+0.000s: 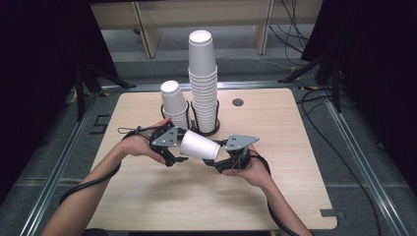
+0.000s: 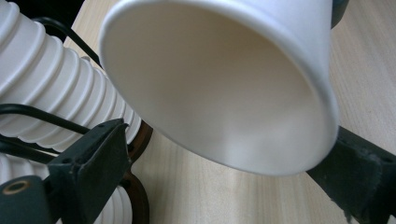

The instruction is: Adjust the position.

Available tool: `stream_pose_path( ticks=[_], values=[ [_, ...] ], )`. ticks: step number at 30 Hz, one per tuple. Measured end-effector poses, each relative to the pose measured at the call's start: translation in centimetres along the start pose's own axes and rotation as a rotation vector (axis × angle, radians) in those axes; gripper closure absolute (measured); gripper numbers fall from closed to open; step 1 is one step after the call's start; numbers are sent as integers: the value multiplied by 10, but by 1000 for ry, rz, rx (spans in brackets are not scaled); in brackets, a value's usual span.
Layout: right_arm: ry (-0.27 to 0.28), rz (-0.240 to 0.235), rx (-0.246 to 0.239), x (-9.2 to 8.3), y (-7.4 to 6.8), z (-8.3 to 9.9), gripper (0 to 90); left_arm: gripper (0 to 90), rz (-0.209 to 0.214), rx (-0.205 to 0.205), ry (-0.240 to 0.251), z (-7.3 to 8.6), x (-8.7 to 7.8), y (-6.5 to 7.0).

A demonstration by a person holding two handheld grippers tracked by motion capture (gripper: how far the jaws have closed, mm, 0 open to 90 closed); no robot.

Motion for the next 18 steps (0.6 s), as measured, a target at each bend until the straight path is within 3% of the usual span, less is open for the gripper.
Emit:
stream_pose_path(
  ticks=[18],
  values=[
    [0, -12, -12, 0, 0, -1, 275, 71, 10, 44, -3, -6, 2, 0]
  ],
)
Point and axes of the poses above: each handheld gripper's, and its own axes: x roughly forward along the jaws, z roughly out of its underside, y roughly to its right, the point moved 2 cm from there along x, roughly forward along the jaws, and after that the axes turned 11 degrees about z, right-handed, at the moved point
